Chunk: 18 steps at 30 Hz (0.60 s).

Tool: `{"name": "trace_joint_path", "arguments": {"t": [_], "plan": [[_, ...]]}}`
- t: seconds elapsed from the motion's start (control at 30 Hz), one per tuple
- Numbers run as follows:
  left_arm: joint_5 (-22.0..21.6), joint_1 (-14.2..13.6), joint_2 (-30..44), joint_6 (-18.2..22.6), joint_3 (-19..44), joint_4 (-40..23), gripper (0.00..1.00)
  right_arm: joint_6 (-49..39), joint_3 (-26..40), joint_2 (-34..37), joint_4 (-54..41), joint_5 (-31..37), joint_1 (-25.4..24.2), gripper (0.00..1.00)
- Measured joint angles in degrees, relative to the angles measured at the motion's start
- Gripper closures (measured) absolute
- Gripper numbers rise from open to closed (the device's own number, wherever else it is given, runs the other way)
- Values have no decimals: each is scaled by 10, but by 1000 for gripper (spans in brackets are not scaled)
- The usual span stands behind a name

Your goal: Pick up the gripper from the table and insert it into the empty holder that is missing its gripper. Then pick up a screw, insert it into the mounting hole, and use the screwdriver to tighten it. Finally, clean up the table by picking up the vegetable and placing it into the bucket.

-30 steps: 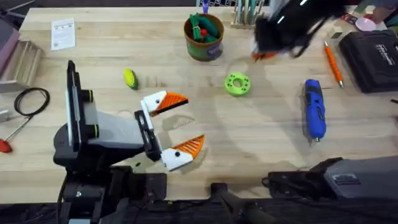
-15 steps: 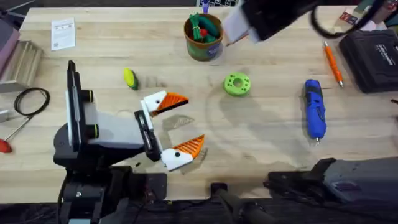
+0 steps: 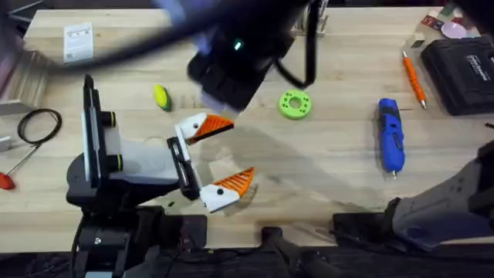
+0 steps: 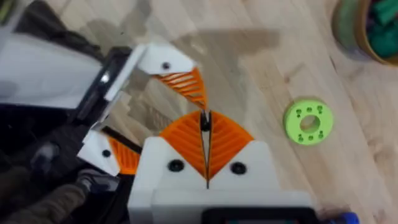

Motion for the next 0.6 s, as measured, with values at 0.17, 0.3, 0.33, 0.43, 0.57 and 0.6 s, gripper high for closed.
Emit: {"name": "trace_joint_path", "arguments": {"t": [0.17,0.3,0.33,0.43,0.57,0.6], "plan": [[0,0,0,0,0,0,15,-38,4,2,7,-2,32,995],[0,0,0,0,0,0,15,-72,5,2,36,-2,46,995],[0,0,0,0,0,0,15,-80,5,2,40,-2,48,995],[0,0,0,0,0,0,15,-102,6,3,43,-2,57,995],[0,0,0,0,0,0,15,-132,6,10,43,-2,63,995],[0,0,0,0,0,0,15,-139,6,12,43,-2,63,995]]}}
